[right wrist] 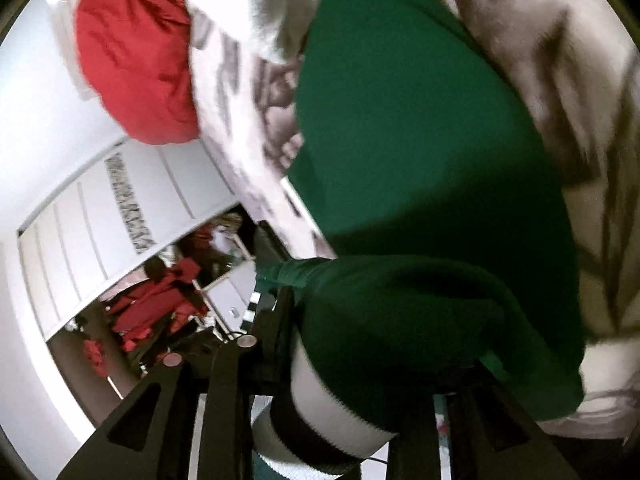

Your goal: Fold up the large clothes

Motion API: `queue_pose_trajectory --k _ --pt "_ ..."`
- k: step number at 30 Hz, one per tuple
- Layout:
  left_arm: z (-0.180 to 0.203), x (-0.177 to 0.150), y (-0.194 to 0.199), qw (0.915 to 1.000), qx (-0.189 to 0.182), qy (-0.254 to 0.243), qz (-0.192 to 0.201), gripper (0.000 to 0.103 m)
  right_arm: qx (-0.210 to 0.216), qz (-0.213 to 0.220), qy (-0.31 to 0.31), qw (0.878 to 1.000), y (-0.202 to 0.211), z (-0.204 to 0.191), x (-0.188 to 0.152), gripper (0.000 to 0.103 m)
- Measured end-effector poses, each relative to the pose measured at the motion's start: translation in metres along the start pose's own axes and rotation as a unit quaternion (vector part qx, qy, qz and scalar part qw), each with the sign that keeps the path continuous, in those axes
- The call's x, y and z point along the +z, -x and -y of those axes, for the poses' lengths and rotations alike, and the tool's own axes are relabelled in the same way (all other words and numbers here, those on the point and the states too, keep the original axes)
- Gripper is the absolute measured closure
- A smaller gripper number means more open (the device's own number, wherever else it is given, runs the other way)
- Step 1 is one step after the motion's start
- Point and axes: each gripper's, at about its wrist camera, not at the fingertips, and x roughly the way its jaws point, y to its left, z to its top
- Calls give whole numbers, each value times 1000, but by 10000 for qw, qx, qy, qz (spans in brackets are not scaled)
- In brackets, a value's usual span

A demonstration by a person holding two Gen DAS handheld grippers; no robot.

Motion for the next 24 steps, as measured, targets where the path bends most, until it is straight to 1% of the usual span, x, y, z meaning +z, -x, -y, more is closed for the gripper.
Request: queue_pose_trajectory --k 2,4,5,6,7,8,10,12,13,14,15,16,17,19,20,21,23,24 --pt "-4 6 -2 9997 -11 231 -30 78 -118 -136 13 9998 -6 9 15 67" --pt "-6 7 3 9990 -169 406 70 74 -196 -319 128 9992 -10 9 26 64" --pt "-4 9 11 9986 -236 450 132 65 -214 -413 221 9987 -11 8 30 59" --pt "-4 9 17 9979 -351 439 334 41 -226 -440 316 9983 -13 11 34 56" --pt "-3 11 27 9974 -277 378 544 26 -269 -453 484 9974 -11 7 37 49" --pt "-2 13 35 9967 -173 310 736 15 -323 -406 653 9965 -7 3 40 40" --pt "-3 16 45 9948 18 221 996 15 -454 -193 996 9938 1 -4 45 37" --pt "-6 13 49 9907 520 203 1239 15 -976 150 1538 9832 20 -10 42 35" --pt "-8 9 48 9883 736 177 1324 15 -1238 305 1773 9759 27 -13 41 34" --pt "-10 1 47 9843 1049 134 1416 15 -1567 485 2100 9638 34 -16 38 33" --pt "-13 -6 44 9809 1267 117 1471 15 -1731 537 2308 9560 37 -17 35 31" --pt "-15 -11 39 9795 1373 104 1468 15 -1918 522 2567 9458 38 -16 34 28" --pt "-18 -19 31 9799 1445 93 1370 15 -2086 463 2789 9362 36 -14 33 28" --pt "-23 -30 11 9818 1548 85 1102 15 -2386 361 3026 9221 29 -5 40 28" --pt "-26 -36 -2 9821 1636 73 929 15 -2590 354 3163 9119 22 -2 45 28" --pt "-26 -39 -8 9822 1676 46 845 15 -2674 340 3283 9053 17 1 50 28" --pt "-28 -44 -27 9817 1774 -13 696 15 -2756 225 3404 8987 4 5 60 28" --pt "-28 -44 -36 9803 1862 -63 653 15 -2750 127 3395 8994 -5 8 67 28"
